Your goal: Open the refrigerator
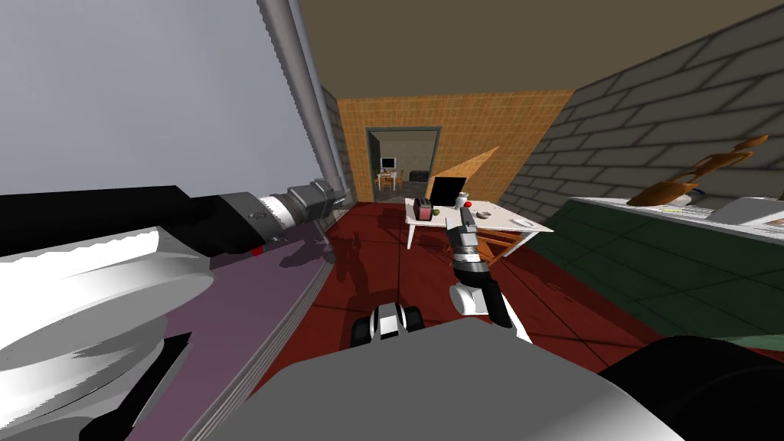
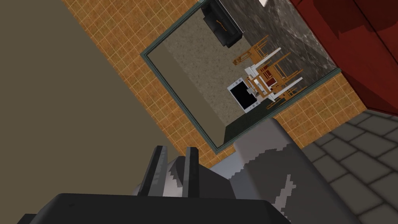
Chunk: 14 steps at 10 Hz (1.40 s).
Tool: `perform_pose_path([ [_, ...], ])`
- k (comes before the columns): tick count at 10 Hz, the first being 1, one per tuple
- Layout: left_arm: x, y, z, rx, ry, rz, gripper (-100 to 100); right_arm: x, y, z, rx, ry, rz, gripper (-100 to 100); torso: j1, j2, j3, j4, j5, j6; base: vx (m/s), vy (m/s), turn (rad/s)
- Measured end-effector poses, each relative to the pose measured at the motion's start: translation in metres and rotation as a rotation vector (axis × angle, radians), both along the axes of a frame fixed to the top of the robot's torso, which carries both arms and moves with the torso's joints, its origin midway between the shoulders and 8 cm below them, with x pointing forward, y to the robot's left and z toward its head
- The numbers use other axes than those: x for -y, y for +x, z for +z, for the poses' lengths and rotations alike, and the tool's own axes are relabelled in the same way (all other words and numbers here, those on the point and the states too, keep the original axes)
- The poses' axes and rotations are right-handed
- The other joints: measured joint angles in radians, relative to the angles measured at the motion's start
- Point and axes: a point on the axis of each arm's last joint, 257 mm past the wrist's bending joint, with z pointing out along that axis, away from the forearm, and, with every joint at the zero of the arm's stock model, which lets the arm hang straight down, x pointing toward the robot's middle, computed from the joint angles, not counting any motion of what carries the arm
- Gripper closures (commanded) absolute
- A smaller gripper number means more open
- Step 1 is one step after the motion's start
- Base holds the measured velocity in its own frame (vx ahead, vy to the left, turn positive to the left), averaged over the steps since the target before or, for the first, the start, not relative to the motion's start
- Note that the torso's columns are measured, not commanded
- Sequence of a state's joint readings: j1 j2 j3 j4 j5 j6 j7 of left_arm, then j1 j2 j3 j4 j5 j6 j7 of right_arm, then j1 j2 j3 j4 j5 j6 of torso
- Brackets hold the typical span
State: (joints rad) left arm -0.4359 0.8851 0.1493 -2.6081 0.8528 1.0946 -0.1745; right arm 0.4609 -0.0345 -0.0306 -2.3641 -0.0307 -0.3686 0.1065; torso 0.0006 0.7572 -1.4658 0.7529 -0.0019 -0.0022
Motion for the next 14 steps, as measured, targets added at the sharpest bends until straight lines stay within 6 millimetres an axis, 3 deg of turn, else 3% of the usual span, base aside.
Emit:
perform_pose_path([
  [2, 0.006, -0.001, -0.009, -0.027, 0.007, -0.018, 100, 0.0, 0.0, 0.0, 0.0, 0.0, 0.0, 0, 0.002, -0.011, -0.007, -0.006, 0.001, 0.001, -0.221, 0.018, -0.127],
  [13, 0.057, -0.034, -0.003, -0.004, 0.006, -0.22, 100, 0.0, 0.0, 0.0, 0.0, 0.0, 0.0, 0, 0.009, -0.002, -0.002, 0.001, 0.005, -0.004, -0.269, 0.019, -0.086],
  [14, 0.06, -0.037, -0.001, -0.002, 0.007, -0.236, -100, 0.0, 0.0, 0.0, 0.0, 0.0, 0.0, 0, 0.009, 0.0, -0.002, 0.002, 0.005, -0.003, -0.13, -0.015, -0.078],
])
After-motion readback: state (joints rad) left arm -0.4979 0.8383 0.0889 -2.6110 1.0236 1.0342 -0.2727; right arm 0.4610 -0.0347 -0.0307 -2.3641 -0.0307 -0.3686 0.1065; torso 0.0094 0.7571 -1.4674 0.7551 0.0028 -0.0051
